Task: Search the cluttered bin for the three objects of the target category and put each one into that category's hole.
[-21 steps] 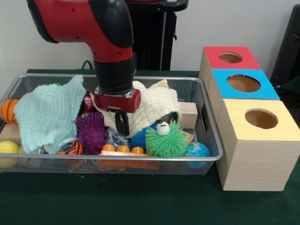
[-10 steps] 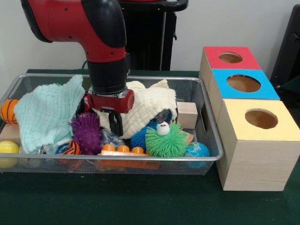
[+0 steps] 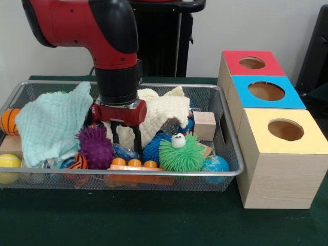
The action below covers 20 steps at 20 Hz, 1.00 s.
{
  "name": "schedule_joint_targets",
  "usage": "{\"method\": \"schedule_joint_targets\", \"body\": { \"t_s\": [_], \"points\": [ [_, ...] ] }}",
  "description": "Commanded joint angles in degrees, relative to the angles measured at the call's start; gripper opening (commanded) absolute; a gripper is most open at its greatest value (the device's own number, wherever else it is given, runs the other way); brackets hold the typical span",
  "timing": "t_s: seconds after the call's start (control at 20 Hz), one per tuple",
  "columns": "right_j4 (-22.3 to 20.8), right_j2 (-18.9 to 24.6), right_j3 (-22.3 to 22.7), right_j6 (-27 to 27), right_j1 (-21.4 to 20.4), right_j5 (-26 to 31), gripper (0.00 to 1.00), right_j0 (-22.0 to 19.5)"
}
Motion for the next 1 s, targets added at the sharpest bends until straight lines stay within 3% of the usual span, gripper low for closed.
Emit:
{"method": "schedule_joint_targets", "body": {
  "t_s": [0.05,0.8,1.0],
  "points": [
    [-2.23,1.5,-7.57,-1.23,0.04,4.61,1.0,0.57],
    [-1.56,5.34,-7.48,-2.97,-0.18,6.72,1.0,-1.76],
    [-0.14,5.26,-5.38,-2.53,-4.45,10.16,1.0,-1.71]
  ]
}}
